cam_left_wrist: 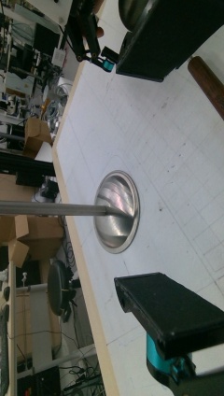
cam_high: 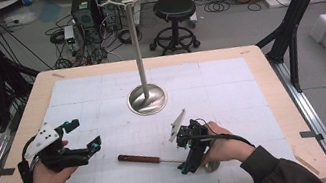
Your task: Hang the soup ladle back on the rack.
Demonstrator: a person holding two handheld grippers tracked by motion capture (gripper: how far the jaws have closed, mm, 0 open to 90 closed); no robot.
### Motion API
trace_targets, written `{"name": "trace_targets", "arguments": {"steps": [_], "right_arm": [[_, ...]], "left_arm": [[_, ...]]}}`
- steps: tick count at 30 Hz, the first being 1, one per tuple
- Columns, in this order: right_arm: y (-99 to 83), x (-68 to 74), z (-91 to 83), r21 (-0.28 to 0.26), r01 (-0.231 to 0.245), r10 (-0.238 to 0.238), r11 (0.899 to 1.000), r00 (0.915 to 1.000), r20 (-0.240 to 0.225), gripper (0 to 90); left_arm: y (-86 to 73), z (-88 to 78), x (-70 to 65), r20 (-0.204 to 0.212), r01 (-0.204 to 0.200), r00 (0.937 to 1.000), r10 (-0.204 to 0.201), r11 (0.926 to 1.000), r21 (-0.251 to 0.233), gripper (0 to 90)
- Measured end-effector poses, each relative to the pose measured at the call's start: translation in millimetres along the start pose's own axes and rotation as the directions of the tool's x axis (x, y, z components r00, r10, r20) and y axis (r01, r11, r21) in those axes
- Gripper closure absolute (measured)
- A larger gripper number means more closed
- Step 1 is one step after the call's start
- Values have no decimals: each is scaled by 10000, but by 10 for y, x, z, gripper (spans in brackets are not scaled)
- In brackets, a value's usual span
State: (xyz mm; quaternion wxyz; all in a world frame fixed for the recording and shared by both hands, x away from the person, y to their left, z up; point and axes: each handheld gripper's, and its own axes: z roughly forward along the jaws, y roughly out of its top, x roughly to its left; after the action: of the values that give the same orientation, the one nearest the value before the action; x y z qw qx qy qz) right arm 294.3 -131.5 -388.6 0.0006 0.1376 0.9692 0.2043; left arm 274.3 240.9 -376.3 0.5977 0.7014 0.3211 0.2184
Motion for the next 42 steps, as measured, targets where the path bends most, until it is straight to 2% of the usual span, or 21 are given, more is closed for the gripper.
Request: {"name": "trace_targets", "arguments": {"steps": [10, 13, 16, 18, 20, 23, 25, 30, 32, 34, 35, 42], "right_arm": [[80, 16, 142, 1246, 123, -118, 9921, 9999, -51, 1], [84, 25, 185, 1632, 240, -238, 9863, 9997, -27, 38], [86, 45, 229, 2243, 527, -488, 9731, 9986, -227, 71], [99, 41, 256, 2430, 512, -470, 9687, 9986, -233, 169], [118, 38, 259, 2560, 365, -368, 9660, 9993, -37, 210], [131, 21, 271, 2723, 277, -235, 9618, 9996, -186, 312], [126, 35, 286, 2909, 492, -400, 9555, 9985, -374, 361], [155, 56, 281, 3117, 460, -546, 9491, 9983, 189, 534], [169, 57, 279, 3256, 392, -542, 9447, 9978, 370, 562], [171, 65, 288, 3241, 381, -534, 9452, 9978, 387, 579], [174, 71, 285, 3327, 465, -641, 9419, 9971, 421, 603], [169, 119, 277, 3417, 741, -887, 9369, 9957, 273, 822]], "left_arm": [[1, -36, 4, -73, 67, 10000, -68, 10000, -68, 19], [-3, -30, 4, -46, 39, 10000, -40, 10000, -37, 19], [1, -24, -4, -13, 47, 10000, -47, 10000, -51, 19], [15, -30, -12, 68, 91, 9999, -90, 9999, -144, 19], [26, -38, -15, 65, 66, 10000, -64, 9998, -182, 19], [13, -45, 0, -4, 95, 10000, -95, 9999, -143, 19], [5, -51, 14, -26, 140, 9999, -140, 9999, -86, 19], [20, -48, -6, 77, 96, 9999, -95, 9998, -145, 19], [16, -46, -5, 50, 105, 9999, -104, 9999, -135, 19], [8, -45, 4, 30, 136, 9999, -135, 9999, -100, 19], [3, -43, 10, 31, 120, 9999, -120, 9999, -95, 19], [-1, -35, 6, 73, 179, 9998, -179, 9998, -90, 19]]}}
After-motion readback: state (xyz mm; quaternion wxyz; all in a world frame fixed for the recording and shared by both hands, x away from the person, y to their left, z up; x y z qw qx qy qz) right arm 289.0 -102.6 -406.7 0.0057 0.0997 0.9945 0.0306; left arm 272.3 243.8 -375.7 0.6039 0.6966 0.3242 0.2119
